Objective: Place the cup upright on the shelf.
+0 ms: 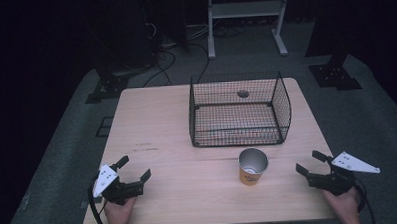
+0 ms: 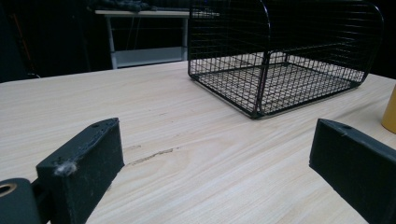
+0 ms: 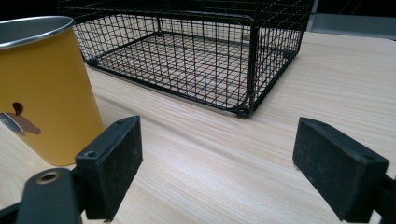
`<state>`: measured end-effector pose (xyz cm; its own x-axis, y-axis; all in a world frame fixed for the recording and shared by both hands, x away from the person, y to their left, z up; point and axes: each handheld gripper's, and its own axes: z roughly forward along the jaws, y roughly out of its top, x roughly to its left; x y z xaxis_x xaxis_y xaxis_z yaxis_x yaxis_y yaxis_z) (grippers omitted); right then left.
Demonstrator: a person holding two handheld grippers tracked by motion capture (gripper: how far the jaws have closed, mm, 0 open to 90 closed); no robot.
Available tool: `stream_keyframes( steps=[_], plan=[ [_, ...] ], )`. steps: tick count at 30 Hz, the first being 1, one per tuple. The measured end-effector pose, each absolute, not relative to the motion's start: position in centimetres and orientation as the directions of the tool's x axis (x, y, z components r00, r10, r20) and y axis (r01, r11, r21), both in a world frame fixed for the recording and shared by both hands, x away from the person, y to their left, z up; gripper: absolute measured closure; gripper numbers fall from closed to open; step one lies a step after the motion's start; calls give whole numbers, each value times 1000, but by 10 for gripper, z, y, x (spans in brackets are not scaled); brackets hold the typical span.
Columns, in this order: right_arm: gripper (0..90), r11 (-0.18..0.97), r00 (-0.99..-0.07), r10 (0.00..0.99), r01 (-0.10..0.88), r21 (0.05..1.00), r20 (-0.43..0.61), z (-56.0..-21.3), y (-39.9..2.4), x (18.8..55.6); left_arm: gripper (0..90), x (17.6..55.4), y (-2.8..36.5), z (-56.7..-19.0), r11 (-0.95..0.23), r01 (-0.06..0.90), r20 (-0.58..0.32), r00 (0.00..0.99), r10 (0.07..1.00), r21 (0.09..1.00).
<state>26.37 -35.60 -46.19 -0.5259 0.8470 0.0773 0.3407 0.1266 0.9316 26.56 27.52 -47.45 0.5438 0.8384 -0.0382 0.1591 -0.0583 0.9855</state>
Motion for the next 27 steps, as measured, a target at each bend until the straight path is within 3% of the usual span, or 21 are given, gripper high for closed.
stream_keyframes(
  steps=[27],
  plan=[
    [132,207,-623,781,322,924,42,-445,-331,259,22,264,276,-475,-48,157,-47,548,835,986]
  ],
)
